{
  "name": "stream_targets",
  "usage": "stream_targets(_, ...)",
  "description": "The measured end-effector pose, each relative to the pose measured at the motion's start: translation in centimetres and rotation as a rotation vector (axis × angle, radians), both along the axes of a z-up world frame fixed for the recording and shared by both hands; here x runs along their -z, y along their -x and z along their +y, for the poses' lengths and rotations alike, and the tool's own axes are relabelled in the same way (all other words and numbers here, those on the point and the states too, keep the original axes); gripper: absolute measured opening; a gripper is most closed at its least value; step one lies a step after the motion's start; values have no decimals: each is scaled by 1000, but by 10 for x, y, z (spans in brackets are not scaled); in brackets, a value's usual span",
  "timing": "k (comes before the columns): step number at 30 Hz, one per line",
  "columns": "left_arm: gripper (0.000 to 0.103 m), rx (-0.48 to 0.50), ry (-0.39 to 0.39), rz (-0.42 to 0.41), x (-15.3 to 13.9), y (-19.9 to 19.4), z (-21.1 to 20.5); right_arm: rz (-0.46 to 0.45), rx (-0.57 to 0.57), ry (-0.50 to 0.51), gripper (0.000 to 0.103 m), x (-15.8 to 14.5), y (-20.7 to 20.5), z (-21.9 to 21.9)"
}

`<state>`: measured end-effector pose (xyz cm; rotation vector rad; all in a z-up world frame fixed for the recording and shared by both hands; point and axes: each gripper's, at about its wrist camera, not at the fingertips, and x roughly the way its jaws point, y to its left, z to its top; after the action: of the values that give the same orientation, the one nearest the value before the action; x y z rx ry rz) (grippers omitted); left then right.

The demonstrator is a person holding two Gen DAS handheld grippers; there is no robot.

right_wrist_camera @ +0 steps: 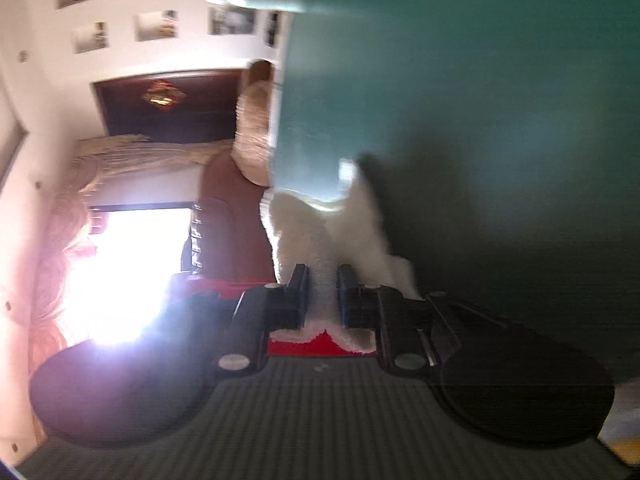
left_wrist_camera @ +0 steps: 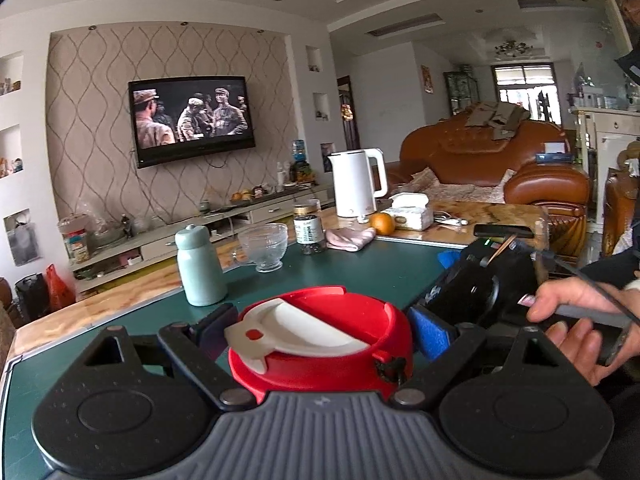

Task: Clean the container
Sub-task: 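Rub the white towel in the right tool along the tumbler's side, then keep wiping the tumbler's red body with the right tool's towel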

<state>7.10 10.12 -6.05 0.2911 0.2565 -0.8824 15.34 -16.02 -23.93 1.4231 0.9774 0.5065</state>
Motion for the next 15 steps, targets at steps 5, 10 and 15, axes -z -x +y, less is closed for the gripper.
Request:
stream_targets(5,93,56,-17,10,-1,-1,-17,-88,35,-120,19,-17,6,0)
stream_targets(10,93,75,-13,27,-1,-6,-14,-50,16,-67,19,-14,-8,8)
stream_targets(15,103,-63,-21,31,-2,4,-27,-9,-2,-22,18,-3,-11,16)
